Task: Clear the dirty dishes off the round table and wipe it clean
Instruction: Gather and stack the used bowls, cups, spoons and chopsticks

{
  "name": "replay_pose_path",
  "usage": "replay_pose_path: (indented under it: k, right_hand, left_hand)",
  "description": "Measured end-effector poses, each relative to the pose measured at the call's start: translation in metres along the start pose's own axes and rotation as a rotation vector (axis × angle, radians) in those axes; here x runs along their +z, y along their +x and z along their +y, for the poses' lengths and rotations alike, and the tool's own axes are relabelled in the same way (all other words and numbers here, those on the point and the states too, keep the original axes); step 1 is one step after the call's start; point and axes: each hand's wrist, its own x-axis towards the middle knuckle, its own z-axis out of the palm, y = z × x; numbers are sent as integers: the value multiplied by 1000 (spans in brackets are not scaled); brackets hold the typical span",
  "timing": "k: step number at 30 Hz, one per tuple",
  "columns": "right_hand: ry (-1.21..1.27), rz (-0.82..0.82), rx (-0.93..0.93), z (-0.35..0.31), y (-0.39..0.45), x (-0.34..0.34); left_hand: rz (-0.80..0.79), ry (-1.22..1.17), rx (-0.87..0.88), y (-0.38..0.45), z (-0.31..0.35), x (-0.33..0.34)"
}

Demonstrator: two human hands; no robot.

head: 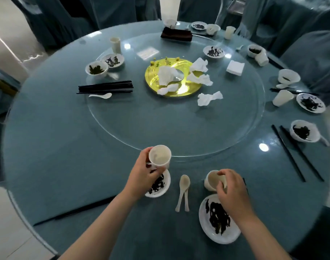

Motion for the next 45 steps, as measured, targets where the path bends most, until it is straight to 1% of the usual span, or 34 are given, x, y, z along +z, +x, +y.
replay_pose_path:
  k: [3,6,9,11,13,16,18,22,25,28,31,35,39,41,45]
  right_hand:
    - [-34,41,109,29,-13,-5]
    - [-129,-48,321,59,-28,-12]
    - [-225,-177,483,85,-43,-14]
    - [-258,-248,527,97,-52,-14]
    - [-234,-292,557,105,-59,-14]
    - [-228,-310,568,110,-62,-17]
    - [-244,-323,561,111,-60,-19]
    - [-361,-385,513,107,-57,-21]
    - [-410,-389,494,104,-57,-20]
    - [-419,-389,463,106,-58,-17]
    - [-437,-386,436,107,-59,-19]
    - [-427,-381,418,107,-60,-24]
    - [-380,-405,426,107,-60,-29]
    - [-306,-414,460,109,-59,-30]
    - [12,-367,551,105,-52,-36]
  left_hand:
    - [-160,83,58,-3,13,44]
    - [-295,173,110,-4,19,82]
    - [-339,237,136,-5,27,109]
    - [-353,262,145,-5,30,122]
    - [-377,295,144,-4,32,132]
    - [-410,374,128,-4,31,143]
    - [-410,435,155,-3,29,147]
    - [-394,513,198,-6,22,154]
    - [-360,535,209,-10,16,156]
    - [-388,565,209,-12,16,156]
    - [-351,550,200,-15,20,158]
    - [-332,598,202,-16,24,161]
    - [-364,590,176,-15,23,161]
    - [-374,599,166,-14,24,157]
    - [-246,499,232,-18,31,135]
